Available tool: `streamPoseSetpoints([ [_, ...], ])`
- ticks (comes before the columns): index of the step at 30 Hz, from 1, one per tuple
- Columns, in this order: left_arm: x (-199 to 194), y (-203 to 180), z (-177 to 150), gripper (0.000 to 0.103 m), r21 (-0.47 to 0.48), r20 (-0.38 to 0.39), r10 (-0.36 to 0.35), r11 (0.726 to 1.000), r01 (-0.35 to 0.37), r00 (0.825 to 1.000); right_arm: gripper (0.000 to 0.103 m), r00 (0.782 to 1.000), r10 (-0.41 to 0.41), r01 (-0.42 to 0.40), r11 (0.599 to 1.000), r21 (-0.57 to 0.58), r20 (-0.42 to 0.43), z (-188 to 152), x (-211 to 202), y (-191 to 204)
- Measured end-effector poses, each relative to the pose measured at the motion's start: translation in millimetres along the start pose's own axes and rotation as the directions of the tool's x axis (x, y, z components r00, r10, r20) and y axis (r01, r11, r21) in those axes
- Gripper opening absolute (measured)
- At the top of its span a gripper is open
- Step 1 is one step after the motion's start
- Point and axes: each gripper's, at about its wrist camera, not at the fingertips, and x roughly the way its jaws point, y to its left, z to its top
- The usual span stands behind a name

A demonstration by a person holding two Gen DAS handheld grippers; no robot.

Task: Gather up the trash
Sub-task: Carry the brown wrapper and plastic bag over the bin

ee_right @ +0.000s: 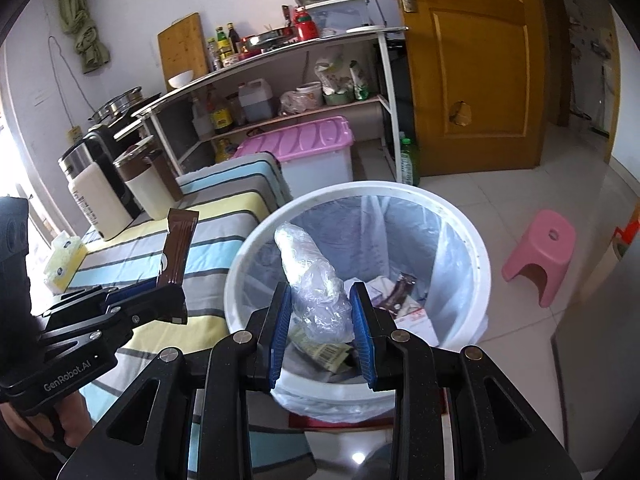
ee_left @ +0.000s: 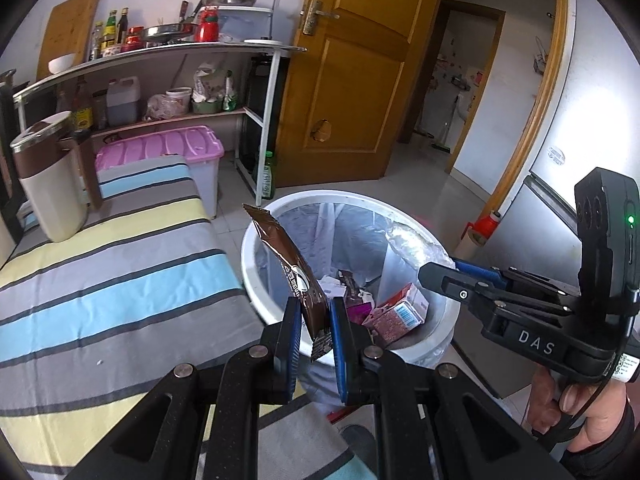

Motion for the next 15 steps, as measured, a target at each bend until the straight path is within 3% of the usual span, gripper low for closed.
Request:
streamPoseSetpoints([
  [15,55.0,-15.1,8.7,0.015,0.037,-0.081,-0.051,0.998,0.054,0.995,0.032,0.995,-0.073,0.075,0.996,0.037,-0.07,-1.8,28.1,-34.2],
])
